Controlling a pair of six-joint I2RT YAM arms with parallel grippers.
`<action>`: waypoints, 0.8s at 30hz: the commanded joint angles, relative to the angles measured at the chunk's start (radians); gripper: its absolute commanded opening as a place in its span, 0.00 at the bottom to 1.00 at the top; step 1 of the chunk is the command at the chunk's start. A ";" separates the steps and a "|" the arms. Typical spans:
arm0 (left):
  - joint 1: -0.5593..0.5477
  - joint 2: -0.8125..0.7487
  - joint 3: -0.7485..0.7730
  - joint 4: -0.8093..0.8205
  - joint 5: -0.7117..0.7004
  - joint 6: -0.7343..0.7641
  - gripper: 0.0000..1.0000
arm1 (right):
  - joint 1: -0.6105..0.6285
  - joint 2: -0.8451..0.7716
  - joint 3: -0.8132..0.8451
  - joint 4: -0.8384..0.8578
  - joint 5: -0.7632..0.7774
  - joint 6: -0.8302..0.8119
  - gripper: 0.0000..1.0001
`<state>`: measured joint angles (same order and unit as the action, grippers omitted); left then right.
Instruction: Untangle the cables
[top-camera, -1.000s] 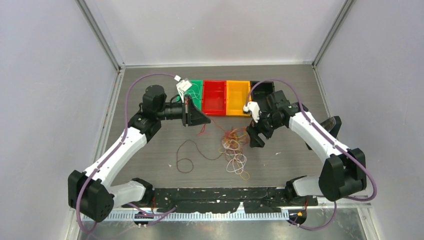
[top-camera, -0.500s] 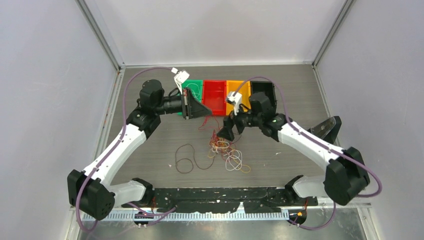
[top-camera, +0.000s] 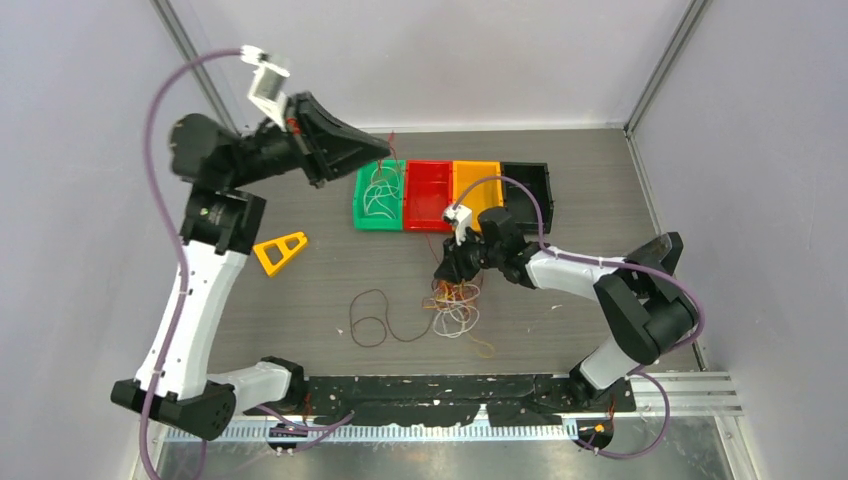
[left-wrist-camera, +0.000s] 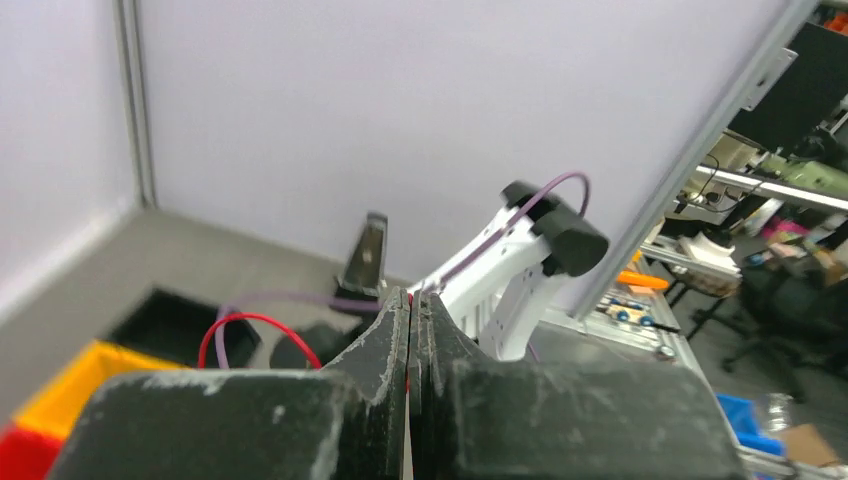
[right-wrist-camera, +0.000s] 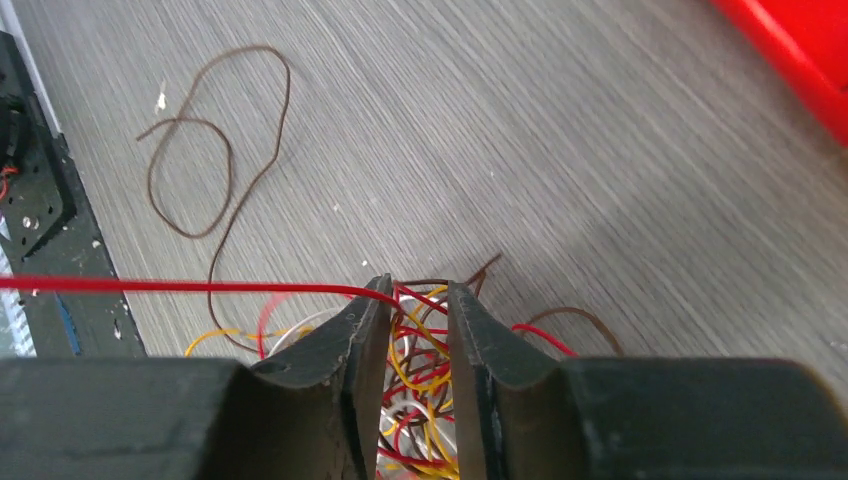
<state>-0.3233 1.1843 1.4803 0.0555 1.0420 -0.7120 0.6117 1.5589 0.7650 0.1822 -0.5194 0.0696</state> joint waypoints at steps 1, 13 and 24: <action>0.030 0.004 0.223 0.159 0.037 -0.103 0.00 | -0.018 0.031 -0.001 -0.027 -0.020 -0.032 0.32; 0.122 0.126 0.663 0.237 -0.152 -0.167 0.00 | -0.028 0.138 0.037 -0.238 -0.013 -0.143 0.38; 0.204 0.202 0.919 0.120 -0.416 -0.066 0.00 | -0.027 0.190 0.071 -0.279 -0.055 -0.126 0.62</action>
<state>-0.1322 1.4010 2.3577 0.1894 0.7761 -0.8257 0.5869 1.7016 0.8265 -0.0238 -0.6037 -0.0311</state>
